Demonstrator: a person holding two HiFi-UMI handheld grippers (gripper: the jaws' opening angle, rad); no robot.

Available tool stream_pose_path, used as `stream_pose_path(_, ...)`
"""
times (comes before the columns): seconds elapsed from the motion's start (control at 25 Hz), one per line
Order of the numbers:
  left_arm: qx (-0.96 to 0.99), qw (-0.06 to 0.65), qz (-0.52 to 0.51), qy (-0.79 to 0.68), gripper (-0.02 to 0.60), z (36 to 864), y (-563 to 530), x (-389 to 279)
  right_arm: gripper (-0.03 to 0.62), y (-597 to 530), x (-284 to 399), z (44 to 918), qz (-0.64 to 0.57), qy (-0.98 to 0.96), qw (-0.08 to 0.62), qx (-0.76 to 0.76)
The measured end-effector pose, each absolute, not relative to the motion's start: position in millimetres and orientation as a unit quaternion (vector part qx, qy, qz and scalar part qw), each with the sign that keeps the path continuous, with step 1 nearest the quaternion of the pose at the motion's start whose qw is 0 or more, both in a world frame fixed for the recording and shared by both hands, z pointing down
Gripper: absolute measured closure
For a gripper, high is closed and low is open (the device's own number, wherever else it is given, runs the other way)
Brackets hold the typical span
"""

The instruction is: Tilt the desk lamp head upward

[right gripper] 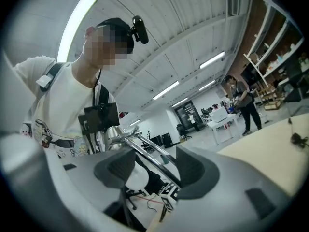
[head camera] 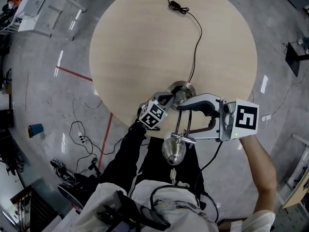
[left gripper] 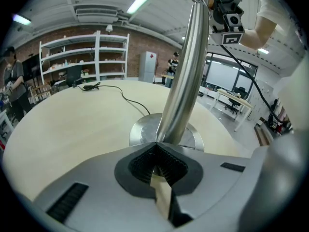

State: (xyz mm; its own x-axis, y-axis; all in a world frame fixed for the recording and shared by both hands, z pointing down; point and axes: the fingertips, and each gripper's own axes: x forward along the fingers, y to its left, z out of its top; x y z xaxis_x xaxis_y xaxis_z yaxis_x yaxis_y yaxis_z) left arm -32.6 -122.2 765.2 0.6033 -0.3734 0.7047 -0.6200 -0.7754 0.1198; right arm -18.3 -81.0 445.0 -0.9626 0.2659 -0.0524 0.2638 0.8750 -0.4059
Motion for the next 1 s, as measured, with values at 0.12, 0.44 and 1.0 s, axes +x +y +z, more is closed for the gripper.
stream_pose_path(0.12,0.878,0.176,0.341,-0.285,0.58,765,-121,-32,0.342,-82,-16,444,0.221,-0.965,-0.008,-0.139)
stream_pose_path(0.44,0.878,0.172,0.341,-0.287,0.58,766,-119,-34,0.342,-79,-18,445,0.203,-0.968,0.008,-0.145)
stream_pose_path(1.0,0.849,0.212,0.234,-0.424,0.58,690,-128,-91,0.344,-90,46,465,0.13,-0.98,0.127,0.082)
